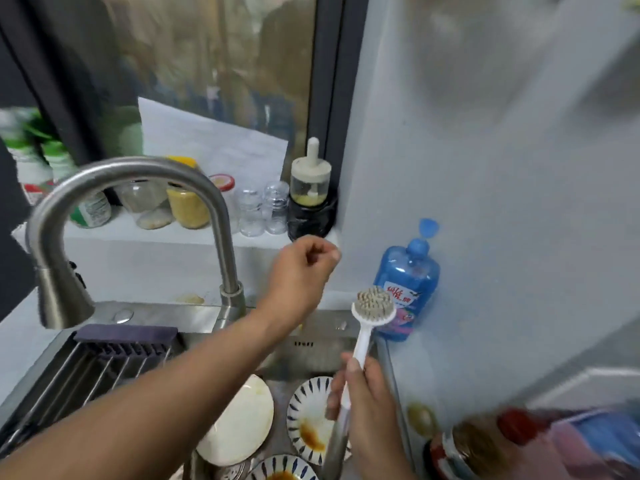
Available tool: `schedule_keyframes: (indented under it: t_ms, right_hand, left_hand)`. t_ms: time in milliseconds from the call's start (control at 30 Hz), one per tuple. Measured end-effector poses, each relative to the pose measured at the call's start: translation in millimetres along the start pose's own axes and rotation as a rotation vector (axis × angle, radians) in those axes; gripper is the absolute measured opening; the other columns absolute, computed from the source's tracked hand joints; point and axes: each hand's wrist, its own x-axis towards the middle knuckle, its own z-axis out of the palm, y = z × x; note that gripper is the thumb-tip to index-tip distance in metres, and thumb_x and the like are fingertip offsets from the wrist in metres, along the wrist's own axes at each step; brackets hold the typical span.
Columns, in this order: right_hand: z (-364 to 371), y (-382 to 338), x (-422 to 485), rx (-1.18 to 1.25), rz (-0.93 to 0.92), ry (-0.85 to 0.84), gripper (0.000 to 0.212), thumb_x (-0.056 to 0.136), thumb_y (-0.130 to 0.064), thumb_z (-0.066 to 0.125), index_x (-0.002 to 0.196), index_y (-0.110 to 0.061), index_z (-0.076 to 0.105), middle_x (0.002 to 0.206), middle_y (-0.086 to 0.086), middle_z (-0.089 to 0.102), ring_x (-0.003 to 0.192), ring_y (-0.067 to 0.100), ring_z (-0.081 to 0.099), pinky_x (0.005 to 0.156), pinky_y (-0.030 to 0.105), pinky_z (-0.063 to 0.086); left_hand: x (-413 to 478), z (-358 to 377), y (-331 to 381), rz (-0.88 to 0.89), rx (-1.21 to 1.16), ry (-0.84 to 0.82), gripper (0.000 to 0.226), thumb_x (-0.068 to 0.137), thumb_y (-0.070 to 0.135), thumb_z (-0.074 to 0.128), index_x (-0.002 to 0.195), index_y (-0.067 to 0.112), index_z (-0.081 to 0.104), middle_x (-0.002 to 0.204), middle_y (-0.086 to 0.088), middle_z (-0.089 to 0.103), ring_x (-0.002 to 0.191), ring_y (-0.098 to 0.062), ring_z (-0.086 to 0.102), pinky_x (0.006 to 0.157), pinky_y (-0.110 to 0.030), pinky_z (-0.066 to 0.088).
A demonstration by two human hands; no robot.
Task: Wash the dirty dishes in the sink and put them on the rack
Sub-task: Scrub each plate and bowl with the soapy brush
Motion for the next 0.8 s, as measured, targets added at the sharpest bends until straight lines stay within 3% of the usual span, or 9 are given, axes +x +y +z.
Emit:
schedule_keyframes:
  t_ms: [133, 233, 400, 500, 700, 800]
  right_hand:
    - [-10.7, -32.7, 14.7, 0.245, 0.07, 0.134, 0.041, 0.107, -0.04, 0.043, 0.095, -0.003, 0.057, 0.054, 0.005, 0.04, 0.039, 0.016, 0.031, 0.045, 0.025, 0.026]
    - [-19.5, -50.5, 29.3, 0.289, 0.136, 0.188, 0.055, 0.101, -0.06, 0.044, 0.082, -0.009, 0.052, 0.051, 0.002, 0.035, 0.039, 0.014, 0.026, 0.045, 0.022, 0.021]
    - [-20.8, -61.5, 46.4, 0.289, 0.14, 0.217, 0.052, 0.1, -0.059, 0.042, 0.074, -0.014, 0.048, 0.049, -0.002, 0.032, 0.038, 0.012, 0.024, 0.044, 0.02, 0.018]
    - [-16.1, -66.7, 58.0, 0.327, 0.146, 0.22, 0.051, 0.1, -0.06, 0.043, 0.079, -0.014, 0.05, 0.047, -0.004, 0.034, 0.037, 0.011, 0.026, 0.043, 0.019, 0.019]
    - [-13.1, -70.1, 79.3, 0.292, 0.056, 0.269, 0.05, 0.102, -0.057, 0.042, 0.072, -0.017, 0.046, 0.046, -0.006, 0.037, 0.038, 0.009, 0.031, 0.04, 0.021, 0.024]
    - [-14.7, -60.7, 87.4, 0.195, 0.043, 0.318, 0.062, 0.094, -0.073, 0.041, 0.07, -0.017, 0.052, 0.049, -0.006, 0.044, 0.045, 0.012, 0.039, 0.049, 0.025, 0.03]
  left_hand:
    - [40.6, 34.5, 62.6, 0.034, 0.038, -0.129, 0.019, 0.089, 0.026, 0.078, 0.082, 0.013, 0.066, 0.068, 0.007, 0.06, 0.057, -0.004, 0.05, 0.058, -0.02, 0.043]
    - [55.1, 67.9, 84.0, 0.024, 0.057, -0.267, 0.026, 0.086, 0.026, 0.082, 0.077, 0.013, 0.061, 0.064, 0.005, 0.056, 0.049, 0.0, 0.045, 0.051, -0.013, 0.041]
    - [80.9, 106.9, 95.3, -0.06, 0.126, -0.354, 0.032, 0.082, 0.022, 0.086, 0.075, 0.014, 0.056, 0.062, 0.002, 0.055, 0.038, -0.002, 0.04, 0.038, -0.013, 0.034]
    - [96.2, 117.3, 93.3, -0.094, 0.183, -0.395, 0.03, 0.078, 0.02, 0.089, 0.077, 0.012, 0.06, 0.064, 0.003, 0.061, 0.052, -0.01, 0.047, 0.047, -0.02, 0.039]
    - [107.3, 121.7, 95.5, -0.113, 0.326, -0.498, 0.029, 0.076, 0.025, 0.09, 0.077, 0.011, 0.065, 0.063, 0.001, 0.06, 0.059, -0.013, 0.046, 0.053, -0.027, 0.039]
    - [108.6, 117.7, 101.2, -0.121, 0.38, -0.53, 0.028, 0.077, 0.026, 0.089, 0.081, 0.01, 0.067, 0.06, 0.001, 0.057, 0.052, -0.013, 0.04, 0.049, -0.025, 0.036]
